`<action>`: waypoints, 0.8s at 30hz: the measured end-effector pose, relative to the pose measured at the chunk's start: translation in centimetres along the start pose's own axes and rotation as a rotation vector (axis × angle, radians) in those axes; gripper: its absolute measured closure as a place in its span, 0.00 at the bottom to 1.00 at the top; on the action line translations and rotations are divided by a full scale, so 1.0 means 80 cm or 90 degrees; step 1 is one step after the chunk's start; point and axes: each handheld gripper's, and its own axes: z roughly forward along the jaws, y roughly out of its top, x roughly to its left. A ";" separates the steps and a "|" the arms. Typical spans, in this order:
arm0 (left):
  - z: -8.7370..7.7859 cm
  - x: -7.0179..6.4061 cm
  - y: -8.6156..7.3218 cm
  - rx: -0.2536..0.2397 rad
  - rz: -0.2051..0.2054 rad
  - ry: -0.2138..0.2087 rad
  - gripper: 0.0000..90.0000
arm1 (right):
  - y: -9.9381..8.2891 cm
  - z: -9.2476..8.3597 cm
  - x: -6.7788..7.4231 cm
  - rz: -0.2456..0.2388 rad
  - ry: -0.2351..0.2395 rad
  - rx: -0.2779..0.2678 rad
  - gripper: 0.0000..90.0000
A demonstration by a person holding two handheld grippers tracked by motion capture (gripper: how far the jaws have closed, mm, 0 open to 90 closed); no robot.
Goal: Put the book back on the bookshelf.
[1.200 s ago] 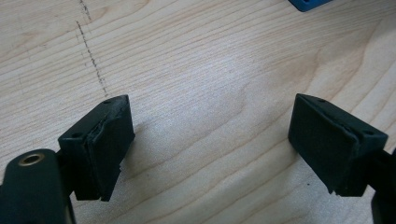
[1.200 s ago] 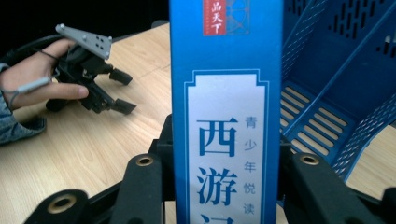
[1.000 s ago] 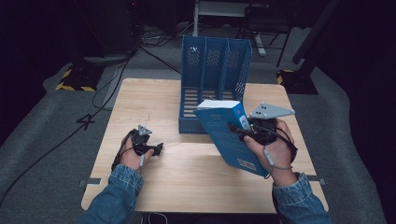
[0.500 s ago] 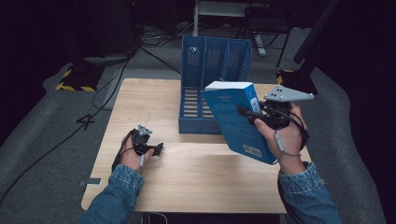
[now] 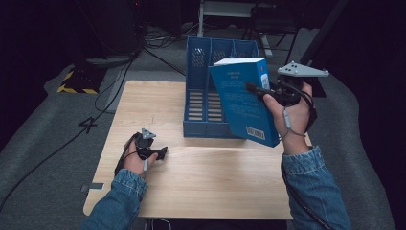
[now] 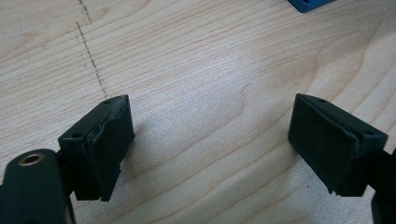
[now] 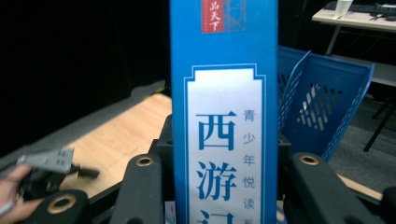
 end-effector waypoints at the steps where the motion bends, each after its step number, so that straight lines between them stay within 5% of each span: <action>1: 0.000 0.000 0.000 0.000 0.000 0.000 0.16 | 0.002 0.002 -0.002 0.004 -0.001 -0.002 0.69; 9: 0.000 0.000 0.000 0.000 0.000 0.000 0.16 | 0.011 0.024 -0.022 0.020 -0.022 -0.017 0.69; 24: 0.000 0.000 0.000 0.001 -0.001 0.000 0.16 | 0.003 0.062 -0.086 0.093 -0.072 -0.044 0.69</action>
